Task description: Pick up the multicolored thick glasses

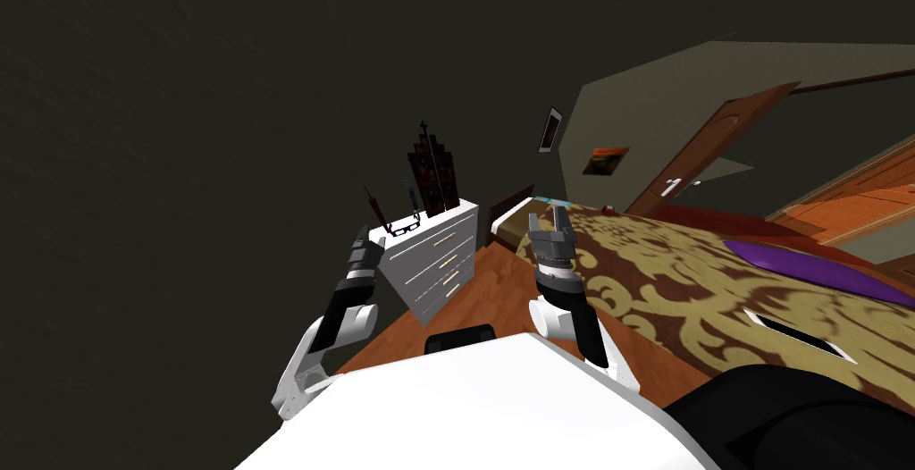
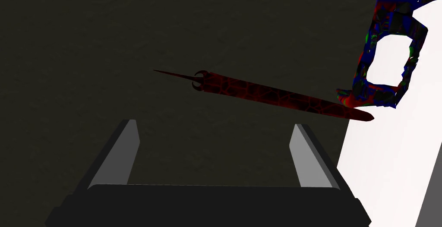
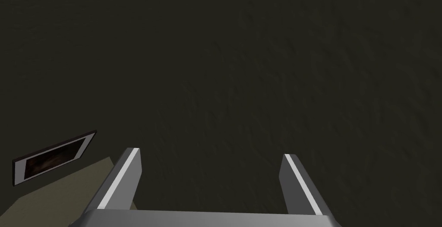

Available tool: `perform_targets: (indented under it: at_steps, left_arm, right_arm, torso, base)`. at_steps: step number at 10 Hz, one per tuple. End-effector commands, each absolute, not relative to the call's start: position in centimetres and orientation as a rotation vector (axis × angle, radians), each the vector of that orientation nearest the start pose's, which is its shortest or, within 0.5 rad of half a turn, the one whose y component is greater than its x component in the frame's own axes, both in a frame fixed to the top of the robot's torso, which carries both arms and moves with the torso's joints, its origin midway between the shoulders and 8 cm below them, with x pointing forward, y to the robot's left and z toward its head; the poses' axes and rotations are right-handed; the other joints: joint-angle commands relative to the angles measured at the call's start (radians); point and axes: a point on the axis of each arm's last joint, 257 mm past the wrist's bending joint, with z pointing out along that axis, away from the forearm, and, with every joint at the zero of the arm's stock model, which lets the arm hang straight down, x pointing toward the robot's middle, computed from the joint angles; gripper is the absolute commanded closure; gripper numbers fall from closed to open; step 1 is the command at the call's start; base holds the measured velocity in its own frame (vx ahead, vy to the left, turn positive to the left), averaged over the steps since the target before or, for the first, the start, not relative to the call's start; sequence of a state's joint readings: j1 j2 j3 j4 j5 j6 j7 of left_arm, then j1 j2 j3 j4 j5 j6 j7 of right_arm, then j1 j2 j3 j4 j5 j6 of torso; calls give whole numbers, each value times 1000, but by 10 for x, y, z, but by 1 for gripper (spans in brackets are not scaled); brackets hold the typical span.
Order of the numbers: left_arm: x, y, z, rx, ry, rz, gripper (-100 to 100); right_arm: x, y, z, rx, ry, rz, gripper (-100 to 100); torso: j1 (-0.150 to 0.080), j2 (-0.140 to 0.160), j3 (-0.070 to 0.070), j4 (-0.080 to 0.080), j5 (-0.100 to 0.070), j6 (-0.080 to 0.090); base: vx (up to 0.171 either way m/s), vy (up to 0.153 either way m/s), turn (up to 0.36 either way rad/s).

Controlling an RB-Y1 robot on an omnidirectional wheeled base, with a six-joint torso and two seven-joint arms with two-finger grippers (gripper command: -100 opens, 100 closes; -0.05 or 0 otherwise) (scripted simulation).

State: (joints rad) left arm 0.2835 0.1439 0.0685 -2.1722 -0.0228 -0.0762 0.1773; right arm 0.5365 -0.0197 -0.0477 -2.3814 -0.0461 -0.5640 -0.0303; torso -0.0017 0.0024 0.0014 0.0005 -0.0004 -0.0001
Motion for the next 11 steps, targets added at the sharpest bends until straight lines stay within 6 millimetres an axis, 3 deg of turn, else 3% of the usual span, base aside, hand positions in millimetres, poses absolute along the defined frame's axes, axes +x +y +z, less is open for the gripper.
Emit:
perform_targets:
  at_steps: [1,5,6,7,8,10,11]
  left_arm:
    - [452,295,-27,-911,894,-1310,-100]
    - [467,299,-30,-960,921,-1293,-100]
    - [477,299,-21,-965,917,-1300,-100]
    - [479,301,-27,-988,930,-1288,-100]
    - [487,301,-16,-988,919,-1299,-100]
    - [490,303,-24,-1021,938,-1281,-100]
    - [499,304,-15,-1031,930,-1287,-100]
  right_arm:
    - [305,-292,70,562,503,1331,0]
    - [305,-292,70,562,503,1331,0]
    - [305,-292,70,562,503,1331,0]
    - [305,-292,70,562,503,1331,0]
    - [305,-292,70,562,503,1331,0]
    - [305,-292,70,562,503,1331,0]
    - [305,-292,70,562,503,1331,0]
  torso:
    - [0,0,0,0,0,0]
    - [0,0,0,0,0,0]
    - [1,-1,-1,0,0,0]
    - [0,-1,-1,0,0,0]
    - [0,-1,0,0,0,0]
    - [0,0,0,0,0,0]
    - [1,-1,-1,0,0,0]
  base:
    - [-47,-34,-24]
    - [-36,-25,-12]
    - [-24,-29,-23]
    - [-31,-26,-11]
    - [-45,-29,-18]
    - [-25,-23,-5]
    - [-19,-25,-20]
